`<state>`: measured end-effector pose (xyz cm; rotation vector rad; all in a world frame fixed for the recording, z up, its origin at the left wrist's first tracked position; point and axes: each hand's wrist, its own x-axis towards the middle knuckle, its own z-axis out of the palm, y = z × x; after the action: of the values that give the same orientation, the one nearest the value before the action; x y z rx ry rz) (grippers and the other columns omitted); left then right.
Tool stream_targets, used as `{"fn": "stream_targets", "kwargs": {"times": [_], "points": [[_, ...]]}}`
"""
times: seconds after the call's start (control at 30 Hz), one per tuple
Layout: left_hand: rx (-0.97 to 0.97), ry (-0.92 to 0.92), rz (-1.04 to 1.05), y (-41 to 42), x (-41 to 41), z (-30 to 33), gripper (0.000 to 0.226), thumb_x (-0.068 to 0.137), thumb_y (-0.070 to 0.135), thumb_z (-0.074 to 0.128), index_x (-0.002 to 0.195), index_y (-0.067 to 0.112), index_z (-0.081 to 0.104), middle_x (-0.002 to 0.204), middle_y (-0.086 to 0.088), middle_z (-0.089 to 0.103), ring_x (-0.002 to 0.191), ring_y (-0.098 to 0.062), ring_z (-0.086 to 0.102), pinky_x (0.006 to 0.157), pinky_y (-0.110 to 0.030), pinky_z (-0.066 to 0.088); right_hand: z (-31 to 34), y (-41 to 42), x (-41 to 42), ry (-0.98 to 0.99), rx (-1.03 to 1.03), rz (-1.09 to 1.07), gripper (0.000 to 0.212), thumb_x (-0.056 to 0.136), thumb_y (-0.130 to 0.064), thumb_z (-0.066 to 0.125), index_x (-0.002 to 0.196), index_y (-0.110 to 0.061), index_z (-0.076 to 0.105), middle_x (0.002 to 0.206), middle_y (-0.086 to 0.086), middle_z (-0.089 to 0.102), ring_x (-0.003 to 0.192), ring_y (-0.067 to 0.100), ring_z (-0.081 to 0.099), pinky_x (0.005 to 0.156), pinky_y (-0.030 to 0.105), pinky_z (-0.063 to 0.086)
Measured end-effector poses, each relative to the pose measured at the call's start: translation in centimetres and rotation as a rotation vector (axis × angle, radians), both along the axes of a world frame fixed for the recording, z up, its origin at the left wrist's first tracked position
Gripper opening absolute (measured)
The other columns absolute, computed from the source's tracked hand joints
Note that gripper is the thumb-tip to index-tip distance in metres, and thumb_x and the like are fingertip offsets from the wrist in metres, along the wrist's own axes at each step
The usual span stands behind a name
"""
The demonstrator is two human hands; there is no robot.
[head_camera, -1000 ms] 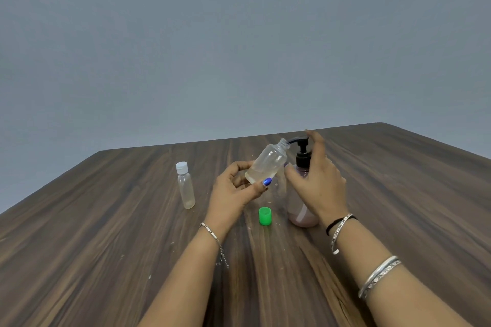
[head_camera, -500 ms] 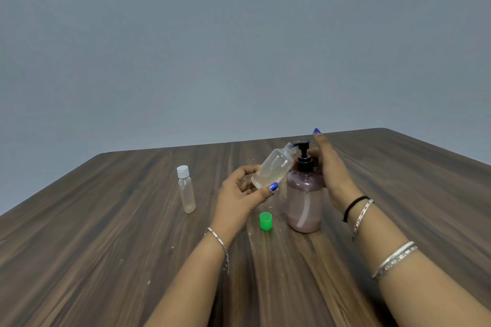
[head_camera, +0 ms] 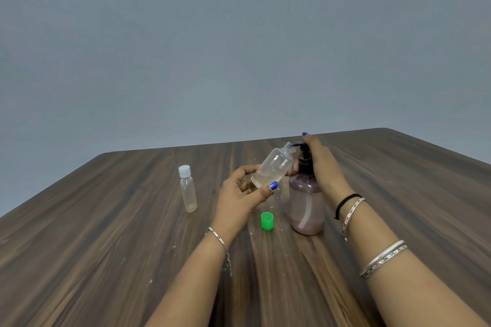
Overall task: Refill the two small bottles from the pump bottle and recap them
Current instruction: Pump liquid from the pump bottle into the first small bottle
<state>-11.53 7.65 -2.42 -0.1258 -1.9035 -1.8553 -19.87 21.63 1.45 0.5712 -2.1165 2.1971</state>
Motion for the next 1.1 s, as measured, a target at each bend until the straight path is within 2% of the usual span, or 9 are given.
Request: {"fn": "stream_targets", "kwargs": {"times": [0.17,0.47,0.53,0.63,0.7,0.8,0.93,1.03,1.1], "points": [[0.012,0.002,-0.007,0.0,0.0,0.0,0.034,0.074,0.001,0.071,0.099,0.02,0.059,0.095,-0.007,0.07,0.085,-0.02,0.066,0.071,-0.025,0.057,-0.4,-0.1,-0.1,-0.016,0.009,-0.014,0.069,0.091,-0.052,0.035,0.046,-0.004,0.056,0.048,0.01,0.06,0.051,0.022,0.056,0.07,0.034,0.047],[-0.004,-0.014,-0.004,0.0,-0.1,-0.3,0.036,0.074,0.001,0.072,0.105,0.015,0.061,0.102,-0.011,0.069,0.09,-0.022,0.066,0.076,-0.03,0.057,0.1,0.2,0.4,0.042,-0.027,-0.058,0.046,0.091,-0.019,0.036,0.051,-0.004,0.052,0.041,0.0,0.058,0.05,0.019,0.053,0.055,0.022,0.044],[-0.006,-0.014,-0.005,-0.1,-0.2,-0.3,0.037,0.074,0.001,0.072,0.107,0.014,0.06,0.103,-0.011,0.069,0.089,-0.021,0.066,0.076,-0.029,0.057,-0.4,0.1,0.1,0.038,-0.04,-0.059,0.045,0.089,-0.025,0.04,0.055,-0.001,0.056,0.047,0.005,0.061,0.053,0.023,0.055,0.06,0.029,0.047],[0.003,-0.011,-0.007,-0.1,-0.2,-0.2,0.037,0.074,-0.001,0.071,0.107,0.012,0.059,0.099,-0.01,0.069,0.086,-0.02,0.066,0.07,-0.023,0.056,-1.0,-0.1,-0.3,0.033,-0.008,-0.078,0.058,0.072,-0.054,0.046,0.062,0.0,0.063,0.063,0.015,0.065,0.067,0.032,0.061,0.076,0.048,0.052],[0.01,-0.008,-0.012,-0.1,-0.3,-0.2,0.036,0.075,-0.003,0.07,0.106,0.014,0.059,0.096,-0.008,0.069,0.084,-0.019,0.065,0.07,-0.022,0.056,-1.1,0.0,-0.3,0.054,0.013,-0.068,0.062,0.072,-0.059,0.044,0.058,-0.002,0.065,0.063,0.015,0.066,0.067,0.031,0.062,0.08,0.044,0.05],[0.01,-0.012,-0.016,-0.1,-0.3,-0.4,0.035,0.074,0.0,0.071,0.103,0.017,0.06,0.097,-0.007,0.069,0.085,-0.019,0.066,0.071,-0.025,0.056,-0.9,0.0,-0.1,0.042,-0.034,-0.033,0.052,0.088,-0.037,0.04,0.056,-0.001,0.06,0.054,0.013,0.061,0.06,0.03,0.056,0.069,0.039,0.046],[-0.001,-0.015,-0.013,-0.1,-0.3,-0.5,0.035,0.075,0.0,0.071,0.102,0.02,0.06,0.101,-0.01,0.069,0.089,-0.021,0.066,0.074,-0.027,0.057,-0.7,0.0,0.0,0.073,-0.086,-0.076,0.043,0.089,-0.017,0.04,0.049,-0.007,0.052,0.05,0.01,0.058,0.061,0.027,0.053,0.068,0.036,0.043],[-0.001,-0.017,-0.016,-0.1,-0.3,-0.5,0.035,0.075,-0.001,0.07,0.1,0.021,0.06,0.101,-0.01,0.069,0.091,-0.023,0.066,0.074,-0.027,0.057,-0.9,0.0,0.1,0.088,-0.112,-0.085,0.041,0.09,-0.017,0.042,0.052,-0.006,0.054,0.057,0.014,0.059,0.062,0.027,0.056,0.068,0.036,0.044],[0.0,-0.02,-0.013,-0.2,-0.4,-0.5,0.035,0.075,0.0,0.071,0.101,0.022,0.06,0.102,-0.01,0.069,0.092,-0.025,0.066,0.074,-0.027,0.057,-1.0,0.0,0.0,0.073,-0.1,-0.079,0.042,0.09,-0.027,0.046,0.058,-0.003,0.058,0.061,0.015,0.061,0.063,0.028,0.058,0.068,0.036,0.046]]}}
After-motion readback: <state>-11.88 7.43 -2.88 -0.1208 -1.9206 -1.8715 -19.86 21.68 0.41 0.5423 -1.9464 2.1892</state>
